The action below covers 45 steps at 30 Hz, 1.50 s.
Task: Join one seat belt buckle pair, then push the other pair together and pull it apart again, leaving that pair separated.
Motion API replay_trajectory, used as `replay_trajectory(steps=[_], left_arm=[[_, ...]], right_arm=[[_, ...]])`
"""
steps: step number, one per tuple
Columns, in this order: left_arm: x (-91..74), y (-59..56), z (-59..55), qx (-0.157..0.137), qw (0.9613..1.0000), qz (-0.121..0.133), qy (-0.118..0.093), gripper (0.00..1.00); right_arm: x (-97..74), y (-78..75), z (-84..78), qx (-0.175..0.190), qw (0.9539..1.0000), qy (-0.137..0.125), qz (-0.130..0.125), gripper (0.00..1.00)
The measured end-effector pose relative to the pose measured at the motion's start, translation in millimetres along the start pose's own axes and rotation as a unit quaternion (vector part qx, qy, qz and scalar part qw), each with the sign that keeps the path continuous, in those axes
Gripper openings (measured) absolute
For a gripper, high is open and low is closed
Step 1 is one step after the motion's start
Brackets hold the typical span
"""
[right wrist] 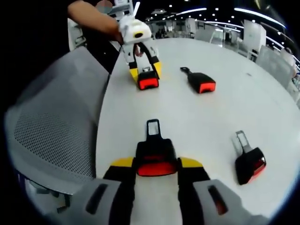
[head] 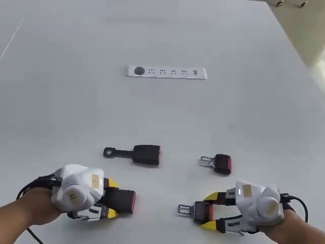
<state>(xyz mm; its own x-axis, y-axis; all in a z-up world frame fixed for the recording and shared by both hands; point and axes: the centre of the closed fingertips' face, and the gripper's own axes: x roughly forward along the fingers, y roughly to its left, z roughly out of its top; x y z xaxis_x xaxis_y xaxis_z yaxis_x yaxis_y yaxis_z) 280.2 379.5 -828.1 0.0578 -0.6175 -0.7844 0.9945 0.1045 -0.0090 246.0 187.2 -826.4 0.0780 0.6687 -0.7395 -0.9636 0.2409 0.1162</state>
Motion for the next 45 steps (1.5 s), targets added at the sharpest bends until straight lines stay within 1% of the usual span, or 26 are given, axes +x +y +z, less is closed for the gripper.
replay_trajectory(steps=[13, 21, 23, 27, 38, 45], left_arm=[[0.0, 0.2, 0.0, -0.002, 1.0, -0.002, 0.008, 0.37], [-0.8, 0.1, -0.4, -0.003, 0.9999, -0.005, 0.014, 0.37], [-1.1, 0.0, -0.4, -0.007, 0.9998, -0.006, 0.016, 0.37], [-1.0, -0.3, -0.7, -0.004, 0.9998, -0.007, 0.017, 0.37], [-0.8, -0.2, -0.8, -0.002, 0.9996, -0.01, 0.024, 0.36], [-1.1, 0.0, -0.9, -0.002, 0.9996, -0.011, 0.027, 0.36]], right_arm=[[15.6, 2.4, 19.3, -0.012, 0.9996, -0.023, 0.01, 0.34], [28.9, 1.0, 35.4, -0.014, 0.999, -0.04, 0.012, 0.34], [32.6, 1.0, 39.4, -0.016, 0.9988, -0.044, 0.014, 0.34], [39.6, 1.5, 47.2, -0.015, 0.9984, -0.052, 0.018, 0.34], [61.3, 4.2, 70.4, -0.021, 0.9971, -0.067, 0.027, 0.34], [71.5, 4.7, 80.6, -0.02, 0.9966, -0.074, 0.03, 0.34]])
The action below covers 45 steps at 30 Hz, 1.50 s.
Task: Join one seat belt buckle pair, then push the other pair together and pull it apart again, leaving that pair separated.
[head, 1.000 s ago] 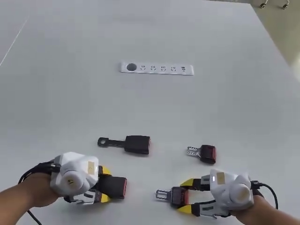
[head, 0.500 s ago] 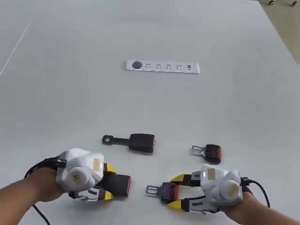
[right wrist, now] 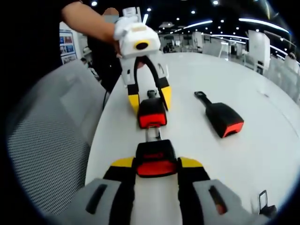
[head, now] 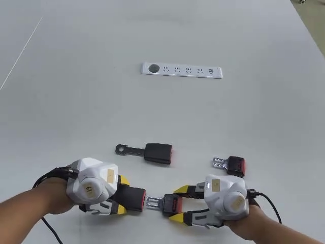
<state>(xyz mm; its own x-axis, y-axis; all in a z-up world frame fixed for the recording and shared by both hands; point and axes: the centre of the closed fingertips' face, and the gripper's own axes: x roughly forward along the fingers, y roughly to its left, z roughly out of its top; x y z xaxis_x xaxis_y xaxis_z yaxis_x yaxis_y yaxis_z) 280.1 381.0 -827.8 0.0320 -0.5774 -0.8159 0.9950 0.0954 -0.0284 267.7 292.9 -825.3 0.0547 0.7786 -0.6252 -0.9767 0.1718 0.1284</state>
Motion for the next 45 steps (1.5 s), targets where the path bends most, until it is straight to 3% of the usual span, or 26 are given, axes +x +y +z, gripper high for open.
replay_trajectory(steps=[16, 35, 38, 45], left_arm=[[0.1, 0.6, 0.0, 0.017, 0.9998, -0.005, 0.011, 0.36], [0.8, -1.3, -1.2, 0.06, 0.9973, -0.026, 0.034, 0.34], [1.6, -1.6, -0.5, 0.072, 0.996, -0.031, 0.042, 0.34], [0.0, -1.6, -0.6, 0.069, 0.9962, -0.03, 0.043, 0.34]], right_arm=[[12.1, 1.3, 11.9, 0.005, 0.9999, -0.01, -0.006, 0.34], [22.2, -0.4, 19.3, 0.003, 0.9999, 0.01, -0.006, 0.33], [31.6, 2.0, 26.0, 0.003, 0.9999, 0.013, -0.009, 0.33], [31.2, 0.1, 26.8, 0.003, 0.9996, 0.023, -0.015, 0.34]])
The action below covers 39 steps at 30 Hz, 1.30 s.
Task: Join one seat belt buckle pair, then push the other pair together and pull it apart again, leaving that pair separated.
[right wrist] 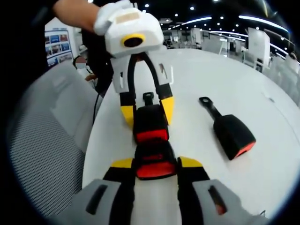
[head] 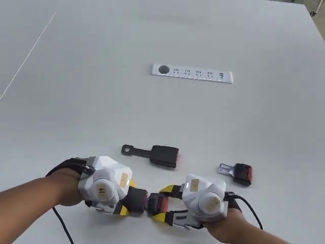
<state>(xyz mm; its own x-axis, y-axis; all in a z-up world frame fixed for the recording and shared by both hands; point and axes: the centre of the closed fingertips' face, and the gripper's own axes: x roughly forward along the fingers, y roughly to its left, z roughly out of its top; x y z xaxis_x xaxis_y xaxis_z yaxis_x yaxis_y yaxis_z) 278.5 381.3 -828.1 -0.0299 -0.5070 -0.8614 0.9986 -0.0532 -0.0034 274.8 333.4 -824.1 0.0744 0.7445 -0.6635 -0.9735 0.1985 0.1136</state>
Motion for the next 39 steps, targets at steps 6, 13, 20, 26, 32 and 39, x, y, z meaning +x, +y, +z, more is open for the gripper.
replay_trajectory(steps=[6, 13, 20, 26, 32, 39], left_arm=[[-0.5, -0.4, -0.3, -0.002, 1.0, -0.001, -0.002, 0.34], [-0.9, -0.7, -0.6, -0.001, 1.0, -0.003, -0.002, 0.34], [-1.6, -0.7, -2.4, -0.011, 0.9995, -0.001, -0.03, 0.34], [-2.1, -1.1, -2.5, -0.014, 0.9983, 0.0, -0.057, 0.34], [-2.8, -0.4, -3.1, -0.021, 0.9966, 0.002, -0.08, 0.34], [-2.6, 0.0, -2.8, -0.024, 0.995, -0.004, -0.097, 0.34]], right_arm=[[0.5, 1.7, -0.3, -0.003, 1.0, 0.003, 0.001, 0.34], [1.2, 1.8, -1.4, -0.006, 0.9999, 0.012, -0.003, 0.34], [0.0, 3.0, -2.8, -0.012, 0.9999, 0.004, -0.011, 0.33], [-0.6, 2.6, -3.1, -0.025, 0.9995, -0.005, -0.02, 0.33], [-2.1, 1.9, -2.2, -0.021, 0.9993, -0.014, -0.027, 0.33], [-3.2, 1.3, -2.9, -0.009, 0.999, -0.026, -0.035, 0.32]])
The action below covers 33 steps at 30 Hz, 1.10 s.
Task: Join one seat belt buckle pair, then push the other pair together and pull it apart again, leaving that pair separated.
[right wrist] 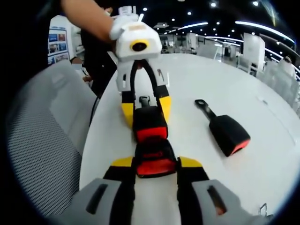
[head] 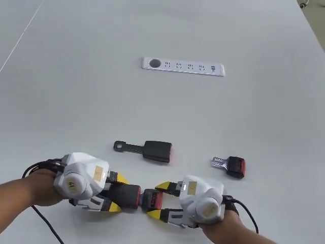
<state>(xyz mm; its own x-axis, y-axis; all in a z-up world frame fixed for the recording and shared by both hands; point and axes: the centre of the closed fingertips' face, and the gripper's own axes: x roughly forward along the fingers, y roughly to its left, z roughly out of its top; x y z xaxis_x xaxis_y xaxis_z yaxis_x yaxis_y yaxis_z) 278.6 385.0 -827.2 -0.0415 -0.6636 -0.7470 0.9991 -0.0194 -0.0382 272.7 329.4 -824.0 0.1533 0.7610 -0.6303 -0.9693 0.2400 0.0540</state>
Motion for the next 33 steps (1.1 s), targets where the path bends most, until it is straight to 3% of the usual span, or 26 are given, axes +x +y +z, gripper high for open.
replay_trajectory(steps=[7, 24, 29, 31, 32, 33], left_arm=[[-1.5, 0.3, -0.6, -0.004, 0.9999, -0.006, -0.013, 0.33], [-1.8, 0.1, -1.4, -0.006, 0.9997, -0.01, -0.022, 0.33], [-1.6, 0.0, -0.8, -0.008, 0.9997, -0.01, -0.019, 0.34], [-0.8, -0.4, 0.6, -0.005, 0.9999, -0.009, -0.008, 0.34], [-0.4, -0.8, 1.1, -0.003, 1.0, -0.009, -0.001, 0.35], [-0.2, -1.0, 1.2, -0.002, 1.0, -0.009, 0.001, 0.35]], right_arm=[[0.2, -0.5, 0.5, -0.001, 1.0, -0.001, -0.001, 0.32], [-0.6, -1.1, 0.4, 0.008, 0.9999, -0.009, -0.008, 0.32], [-0.2, 0.0, 0.8, 0.0, 1.0, -0.005, -0.007, 0.33], [0.4, -0.4, 1.2, 0.011, 0.9999, 0.002, -0.001, 0.34], [0.4, -0.5, 0.7, -0.014, 0.9998, 0.014, -0.003, 0.34], [1.0, 0.7, 1.2, -0.016, 0.9997, 0.017, -0.004, 0.35]])
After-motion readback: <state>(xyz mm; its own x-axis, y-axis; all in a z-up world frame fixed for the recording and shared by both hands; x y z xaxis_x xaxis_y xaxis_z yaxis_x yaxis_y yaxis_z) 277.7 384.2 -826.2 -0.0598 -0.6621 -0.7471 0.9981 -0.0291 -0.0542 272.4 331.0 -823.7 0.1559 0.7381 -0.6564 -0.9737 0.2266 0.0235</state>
